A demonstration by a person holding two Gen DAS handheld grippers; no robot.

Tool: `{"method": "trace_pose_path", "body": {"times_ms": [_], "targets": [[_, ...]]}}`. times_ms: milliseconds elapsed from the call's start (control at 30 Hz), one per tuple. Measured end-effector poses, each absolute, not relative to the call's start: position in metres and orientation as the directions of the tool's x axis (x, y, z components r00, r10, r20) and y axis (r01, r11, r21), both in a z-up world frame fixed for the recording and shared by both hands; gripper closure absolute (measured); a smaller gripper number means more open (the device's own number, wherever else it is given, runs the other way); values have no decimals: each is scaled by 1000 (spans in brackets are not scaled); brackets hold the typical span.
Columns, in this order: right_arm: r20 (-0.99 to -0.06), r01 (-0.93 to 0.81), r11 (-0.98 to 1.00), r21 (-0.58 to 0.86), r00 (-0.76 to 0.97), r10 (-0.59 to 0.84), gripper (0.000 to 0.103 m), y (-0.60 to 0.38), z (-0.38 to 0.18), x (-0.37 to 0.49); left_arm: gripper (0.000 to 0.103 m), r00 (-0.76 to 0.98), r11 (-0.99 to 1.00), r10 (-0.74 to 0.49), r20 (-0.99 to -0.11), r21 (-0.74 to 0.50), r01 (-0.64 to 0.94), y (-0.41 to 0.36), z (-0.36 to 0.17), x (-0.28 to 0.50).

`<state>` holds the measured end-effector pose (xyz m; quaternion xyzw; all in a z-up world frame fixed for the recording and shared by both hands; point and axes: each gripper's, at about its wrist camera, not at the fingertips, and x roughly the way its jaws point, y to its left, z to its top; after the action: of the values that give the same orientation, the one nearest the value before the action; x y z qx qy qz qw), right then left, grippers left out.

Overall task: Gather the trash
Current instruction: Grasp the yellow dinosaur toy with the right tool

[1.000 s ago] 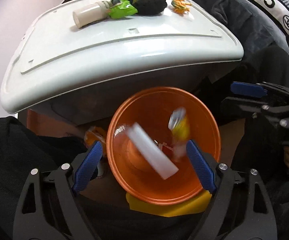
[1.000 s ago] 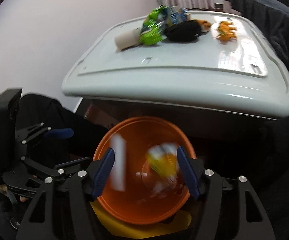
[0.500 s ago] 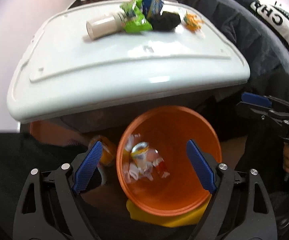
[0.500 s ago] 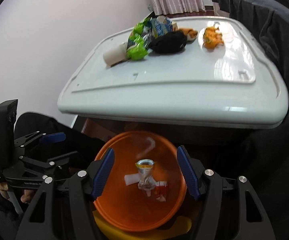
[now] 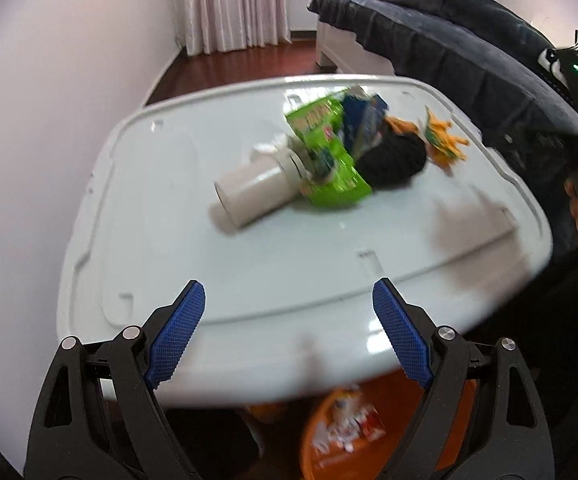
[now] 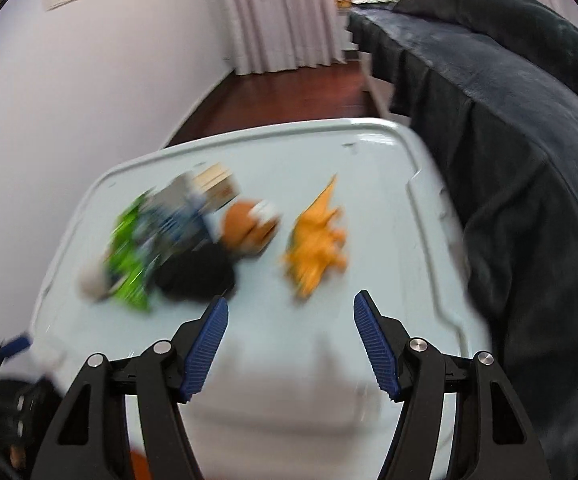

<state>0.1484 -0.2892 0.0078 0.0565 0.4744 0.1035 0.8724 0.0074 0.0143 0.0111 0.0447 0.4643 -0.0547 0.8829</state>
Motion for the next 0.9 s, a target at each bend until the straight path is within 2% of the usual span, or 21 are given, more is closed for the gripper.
{"method": "trace_pose_path", "body": {"times_ms": [300,633,700,733,767,900], "targets": [[-889,-93,993,78,444,111,39,-267,-39,228,20,526,993,-111,-843,-73,93,27,-6,9],[-906,-91,995,-35,423,7,39,-248,-61,244,20,521,991,-130,-843,-114,63,34,-9,7],[-901,-82,996,-44,434,-4,42,-248,-62,243,20,517,990,-138,-845,-125,60,35,-10,7],[-897,-80,995,-56,443,-15,51,-247,-63,243,20,515,990,-141,-846,-129,59,35,-11,7],[-892,-77,994,-73,452,-30,52,-245,-63,242,20,513,990,-142,-846,-131,58,35,-11,7],[-881,-72,992,-107,469,-61,53,-240,-60,228,20,518,991,-133,-845,-119,59,32,-12,6]]}}
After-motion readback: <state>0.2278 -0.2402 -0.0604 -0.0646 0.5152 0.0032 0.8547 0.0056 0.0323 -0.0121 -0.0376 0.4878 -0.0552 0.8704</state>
